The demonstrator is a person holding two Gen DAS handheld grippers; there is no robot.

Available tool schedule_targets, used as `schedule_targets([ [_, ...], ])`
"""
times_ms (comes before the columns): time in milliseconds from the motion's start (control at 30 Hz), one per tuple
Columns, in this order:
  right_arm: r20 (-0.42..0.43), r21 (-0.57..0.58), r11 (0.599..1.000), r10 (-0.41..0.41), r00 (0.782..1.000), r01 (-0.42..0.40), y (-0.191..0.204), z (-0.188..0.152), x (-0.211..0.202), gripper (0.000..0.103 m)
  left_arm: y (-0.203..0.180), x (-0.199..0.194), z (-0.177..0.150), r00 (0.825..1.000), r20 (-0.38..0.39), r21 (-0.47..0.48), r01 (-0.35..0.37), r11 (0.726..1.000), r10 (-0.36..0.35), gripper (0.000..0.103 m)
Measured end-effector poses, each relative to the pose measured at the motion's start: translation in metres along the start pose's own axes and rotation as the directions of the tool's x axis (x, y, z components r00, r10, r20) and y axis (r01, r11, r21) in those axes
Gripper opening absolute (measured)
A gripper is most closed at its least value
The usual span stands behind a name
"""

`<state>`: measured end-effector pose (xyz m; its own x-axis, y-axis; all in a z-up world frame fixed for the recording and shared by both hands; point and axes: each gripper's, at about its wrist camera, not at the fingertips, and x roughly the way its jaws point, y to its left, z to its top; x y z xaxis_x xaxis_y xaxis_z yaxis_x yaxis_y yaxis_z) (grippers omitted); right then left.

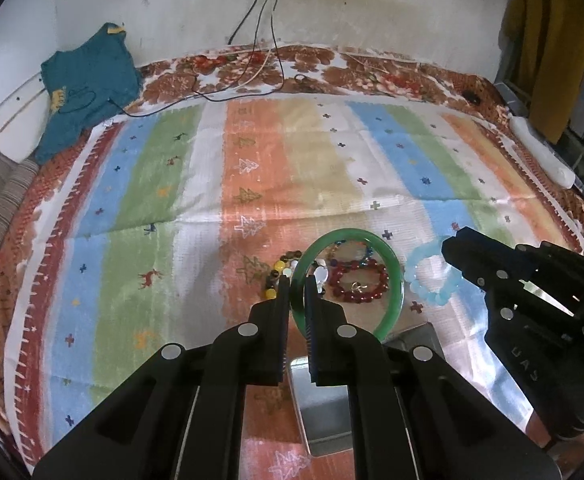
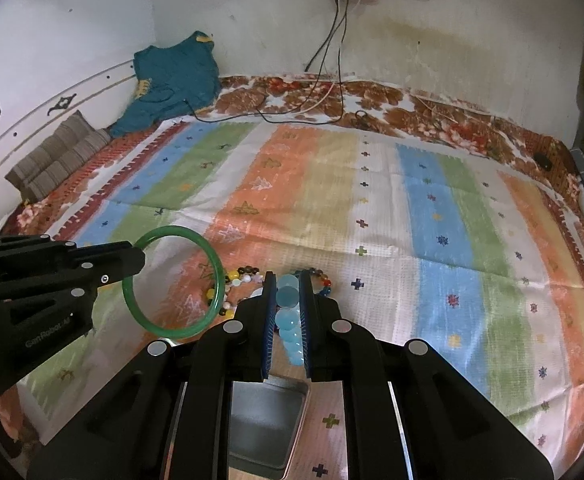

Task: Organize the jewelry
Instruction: 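Carry both bracelets over the silver tin and open both grippers to drop them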

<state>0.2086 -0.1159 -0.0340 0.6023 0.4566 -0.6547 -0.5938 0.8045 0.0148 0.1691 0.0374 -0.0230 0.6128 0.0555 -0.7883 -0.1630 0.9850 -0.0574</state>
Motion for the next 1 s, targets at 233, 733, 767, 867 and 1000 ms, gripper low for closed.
schedule_targets([
  [233,0.027,0.001,1.0,0.023,0.999,-0.023,0.005,-0.005,-0.017,0.012,-0.006,-0.008,-0.008,1.0,0.012,0.029,-0.02,0.999,0.019,0.007],
  [733,0.03,0.011,0.999,0.036,0.999,-0.036,0.011,-0.026,-0.04,0.012,-0.006,-0.028,-0.031,0.999,0.021,0.017,-0.032,0.999,0.031,0.007],
  [767,0.027,0.011,0.999,0.036,0.999,-0.036,0.012,-0.028,-0.041,0.012,-0.006,-0.03,-0.032,0.999,0.022,0.016,-0.031,0.999,0.031,0.007],
  [867,0.024,0.011,0.999,0.039,0.999,-0.039,0.013,-0.032,-0.045,0.012,-0.007,-0.034,-0.037,0.999,0.025,0.012,-0.032,0.999,0.031,0.007],
  [1000,0.021,0.011,0.999,0.046,0.999,-0.046,0.015,-0.037,-0.049,0.012,-0.008,-0.039,-0.043,0.999,0.027,0.007,-0.027,1.0,0.027,0.008],
])
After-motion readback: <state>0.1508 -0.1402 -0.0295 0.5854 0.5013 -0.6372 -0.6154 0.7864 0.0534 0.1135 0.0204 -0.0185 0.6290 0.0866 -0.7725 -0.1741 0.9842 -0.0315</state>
